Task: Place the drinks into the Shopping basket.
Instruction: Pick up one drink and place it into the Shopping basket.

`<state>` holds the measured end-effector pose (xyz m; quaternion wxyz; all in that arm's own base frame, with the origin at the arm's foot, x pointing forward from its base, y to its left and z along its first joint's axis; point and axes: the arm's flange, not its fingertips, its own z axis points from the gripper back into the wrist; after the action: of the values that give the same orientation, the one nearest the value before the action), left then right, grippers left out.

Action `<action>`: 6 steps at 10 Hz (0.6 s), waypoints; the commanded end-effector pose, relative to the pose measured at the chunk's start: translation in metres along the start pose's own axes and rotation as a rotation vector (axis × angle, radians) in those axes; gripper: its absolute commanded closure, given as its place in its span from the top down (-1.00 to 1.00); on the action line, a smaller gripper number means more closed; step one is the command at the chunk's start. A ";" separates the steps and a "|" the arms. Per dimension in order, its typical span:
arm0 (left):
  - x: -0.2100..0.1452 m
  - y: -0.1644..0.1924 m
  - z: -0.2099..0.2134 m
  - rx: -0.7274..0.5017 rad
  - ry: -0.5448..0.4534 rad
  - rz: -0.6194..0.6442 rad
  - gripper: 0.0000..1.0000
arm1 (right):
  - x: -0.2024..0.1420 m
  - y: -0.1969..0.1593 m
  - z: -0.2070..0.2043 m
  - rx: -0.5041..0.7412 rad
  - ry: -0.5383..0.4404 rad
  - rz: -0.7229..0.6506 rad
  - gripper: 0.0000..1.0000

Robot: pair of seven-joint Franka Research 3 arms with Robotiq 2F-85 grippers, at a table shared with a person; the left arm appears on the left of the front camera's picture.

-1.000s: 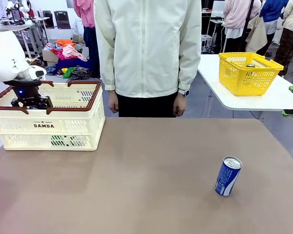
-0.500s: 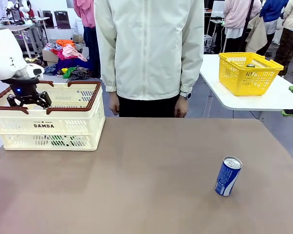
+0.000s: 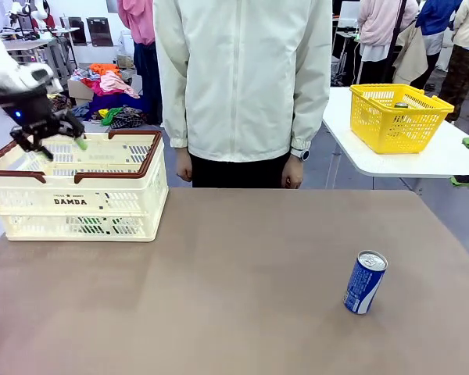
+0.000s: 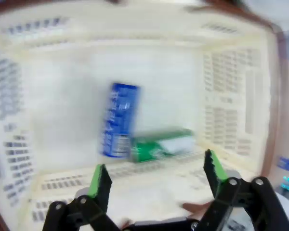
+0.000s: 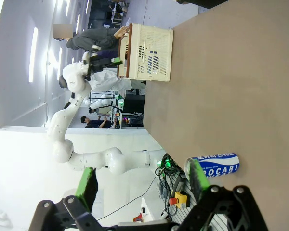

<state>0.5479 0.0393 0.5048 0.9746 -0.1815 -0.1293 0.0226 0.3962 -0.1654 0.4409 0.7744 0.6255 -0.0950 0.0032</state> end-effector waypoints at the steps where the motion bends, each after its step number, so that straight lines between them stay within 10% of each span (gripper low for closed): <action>1: -0.038 0.013 0.040 -0.327 0.073 0.034 1.00 | 0.000 0.003 -0.001 0.003 0.002 0.005 1.00; 6: -0.107 0.089 0.088 -1.075 0.116 0.274 1.00 | 0.000 0.003 -0.001 0.003 0.002 0.005 1.00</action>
<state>0.4192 0.1218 0.5418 0.7763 -0.6239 -0.0715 0.0547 0.3961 -0.1653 0.4409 0.7744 0.6256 -0.0950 0.0031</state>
